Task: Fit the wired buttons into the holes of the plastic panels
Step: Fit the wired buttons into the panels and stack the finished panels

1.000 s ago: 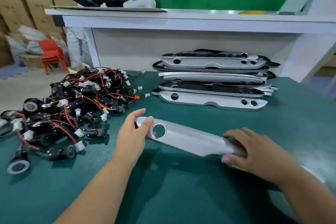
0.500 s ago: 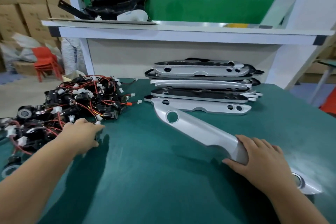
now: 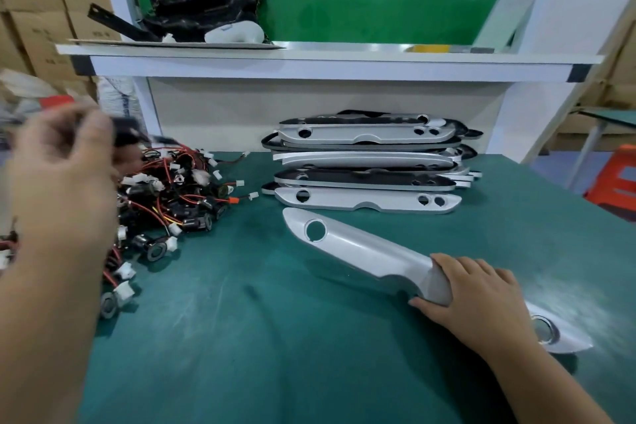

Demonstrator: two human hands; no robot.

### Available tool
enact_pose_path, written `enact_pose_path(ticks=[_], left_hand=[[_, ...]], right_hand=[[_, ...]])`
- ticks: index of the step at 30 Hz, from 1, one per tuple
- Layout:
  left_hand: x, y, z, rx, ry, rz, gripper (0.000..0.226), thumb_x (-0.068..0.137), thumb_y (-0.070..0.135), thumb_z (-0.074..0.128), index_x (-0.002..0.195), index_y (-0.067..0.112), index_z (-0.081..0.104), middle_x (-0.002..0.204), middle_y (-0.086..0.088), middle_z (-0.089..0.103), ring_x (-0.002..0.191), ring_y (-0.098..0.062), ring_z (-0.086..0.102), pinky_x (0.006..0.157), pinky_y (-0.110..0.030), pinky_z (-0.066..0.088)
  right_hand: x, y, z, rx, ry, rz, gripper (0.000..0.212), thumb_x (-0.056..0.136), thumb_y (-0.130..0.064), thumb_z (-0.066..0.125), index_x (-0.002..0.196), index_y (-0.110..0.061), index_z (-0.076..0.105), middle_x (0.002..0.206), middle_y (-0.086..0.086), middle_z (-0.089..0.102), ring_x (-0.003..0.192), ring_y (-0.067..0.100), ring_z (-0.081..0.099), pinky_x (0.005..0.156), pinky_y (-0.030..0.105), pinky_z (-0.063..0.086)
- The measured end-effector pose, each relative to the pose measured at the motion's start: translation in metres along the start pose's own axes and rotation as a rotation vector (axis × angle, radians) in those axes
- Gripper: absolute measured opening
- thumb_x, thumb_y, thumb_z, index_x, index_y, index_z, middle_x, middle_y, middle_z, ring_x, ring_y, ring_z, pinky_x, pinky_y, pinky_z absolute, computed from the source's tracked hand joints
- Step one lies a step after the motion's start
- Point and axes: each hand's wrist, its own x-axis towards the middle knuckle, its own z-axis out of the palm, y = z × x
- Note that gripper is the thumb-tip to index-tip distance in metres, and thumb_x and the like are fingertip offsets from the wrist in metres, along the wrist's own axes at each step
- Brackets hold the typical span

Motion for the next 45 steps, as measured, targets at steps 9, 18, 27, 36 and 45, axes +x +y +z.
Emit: enact_pose_path(ticks=[9, 18, 27, 36, 45], left_hand=[[-0.081, -0.037, 0.05, -0.251, -0.038, -0.13, 0.022, 0.096, 0.015, 0.049, 0.086, 0.028, 0.063, 0.071, 0.009, 0.067, 0.051, -0.006, 0.06, 0.052, -0.016, 0.051], [-0.081, -0.045, 0.069, -0.356, -0.028, -0.182, 0.016, 0.099, 0.013, 0.046, 0.09, 0.021, 0.057, 0.066, 0.009, 0.067, 0.05, -0.004, 0.06, 0.052, -0.015, 0.051], [-0.072, -0.049, 0.071, -0.392, -0.06, -0.196, 0.014, 0.098, 0.013, 0.048, 0.091, 0.02, 0.058, 0.065, 0.008, 0.066, 0.051, -0.005, 0.062, 0.051, -0.015, 0.052], [-0.09, -0.082, 0.095, 0.595, -0.42, 0.271, 0.037, 0.075, 0.021, 0.079, 0.111, 0.023, 0.068, 0.096, 0.012, 0.048, 0.087, 0.009, 0.044, 0.084, 0.003, 0.028], [-0.091, -0.091, 0.089, 0.511, -0.292, 0.03, 0.062, 0.082, 0.051, 0.061, 0.136, 0.055, 0.031, 0.151, 0.008, 0.02, 0.135, -0.006, 0.016, 0.107, -0.029, 0.015]], right_hand=[[0.0, -0.001, 0.002, -0.006, -0.001, -0.009, 0.075, 0.069, -0.084, 0.035, 0.131, -0.041, 0.039, 0.121, -0.021, 0.053, 0.116, 0.007, 0.046, 0.093, 0.028, 0.026], [0.0, -0.003, 0.002, 0.021, 0.011, -0.027, 0.077, 0.069, -0.083, 0.038, 0.132, -0.039, 0.041, 0.121, -0.019, 0.054, 0.117, 0.008, 0.046, 0.095, 0.029, 0.026], [0.0, -0.005, -0.001, 0.031, 0.012, -0.026, 0.077, 0.069, -0.083, 0.04, 0.132, -0.039, 0.042, 0.12, -0.019, 0.055, 0.115, 0.009, 0.047, 0.095, 0.029, 0.025], [-0.002, -0.012, 0.001, 0.093, 0.348, -0.143, 0.072, 0.064, -0.072, 0.051, 0.108, -0.017, 0.068, 0.092, -0.002, 0.069, 0.083, 0.025, 0.065, 0.08, 0.035, 0.031], [-0.001, -0.011, 0.0, 0.147, 0.365, -0.158, 0.076, 0.064, -0.074, 0.046, 0.109, -0.017, 0.068, 0.094, -0.003, 0.069, 0.085, 0.023, 0.065, 0.081, 0.034, 0.031]])
